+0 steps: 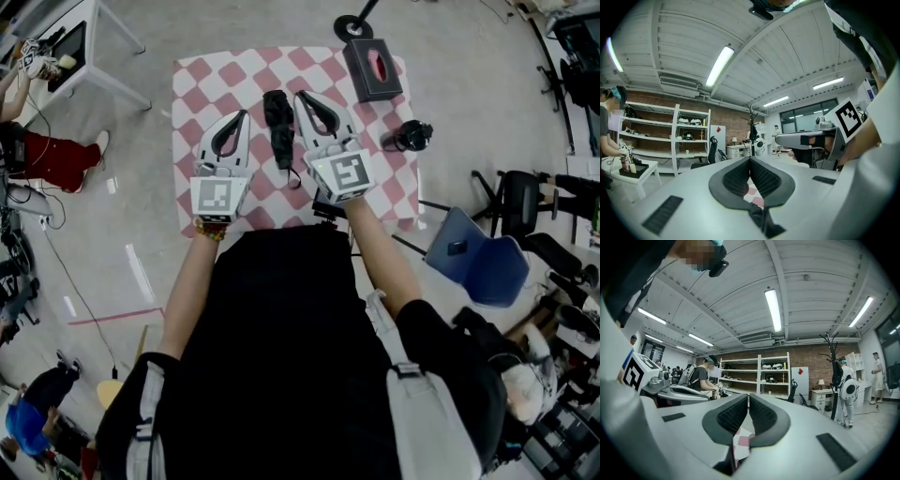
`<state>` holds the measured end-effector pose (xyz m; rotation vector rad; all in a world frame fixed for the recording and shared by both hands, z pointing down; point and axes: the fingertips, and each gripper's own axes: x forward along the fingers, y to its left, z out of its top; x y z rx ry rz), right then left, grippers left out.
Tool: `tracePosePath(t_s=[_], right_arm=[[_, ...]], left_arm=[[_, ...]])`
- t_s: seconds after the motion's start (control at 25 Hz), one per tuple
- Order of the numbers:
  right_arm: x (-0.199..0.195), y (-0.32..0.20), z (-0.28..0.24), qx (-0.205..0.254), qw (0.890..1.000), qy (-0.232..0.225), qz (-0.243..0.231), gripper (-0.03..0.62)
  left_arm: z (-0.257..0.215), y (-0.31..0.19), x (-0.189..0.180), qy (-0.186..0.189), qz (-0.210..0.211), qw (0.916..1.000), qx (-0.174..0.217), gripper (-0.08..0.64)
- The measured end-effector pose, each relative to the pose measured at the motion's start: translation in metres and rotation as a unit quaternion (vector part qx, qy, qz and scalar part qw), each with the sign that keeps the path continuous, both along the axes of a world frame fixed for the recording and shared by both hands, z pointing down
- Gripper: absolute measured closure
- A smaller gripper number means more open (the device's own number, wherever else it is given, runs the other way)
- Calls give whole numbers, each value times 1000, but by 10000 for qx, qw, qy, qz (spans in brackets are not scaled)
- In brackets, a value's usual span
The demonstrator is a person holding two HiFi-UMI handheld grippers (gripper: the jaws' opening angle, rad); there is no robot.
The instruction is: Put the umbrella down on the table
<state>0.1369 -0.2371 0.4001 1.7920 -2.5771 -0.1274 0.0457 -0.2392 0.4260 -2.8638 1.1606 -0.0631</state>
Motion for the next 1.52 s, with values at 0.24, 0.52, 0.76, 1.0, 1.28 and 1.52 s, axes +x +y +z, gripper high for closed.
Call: tracePosePath(t_s=[0.24,0.52,0.76,1.0,1.28,1.52], right_arm=[[1,1,3,-40,10000,10,65,569],[1,6,9,-102,9999,34,103,572],[2,8,16,-191,9996,-15,188,574],[2,12,18,-312,9993,-28,185,575],[4,16,22,-342,9992,-12,219,575],[5,18,25,-434,9988,16,227,575]], left_arm=[[0,0,-1,-39,24,9999,125,546],[1,1,0,-39,22,10000,89,546],[1,1,-1,-47,33,10000,79,546],[2,3,-2,-43,49,10000,72,546],[3,4,-1,30,32,10000,42,546],[4,4,-1,40,27,10000,30,546]])
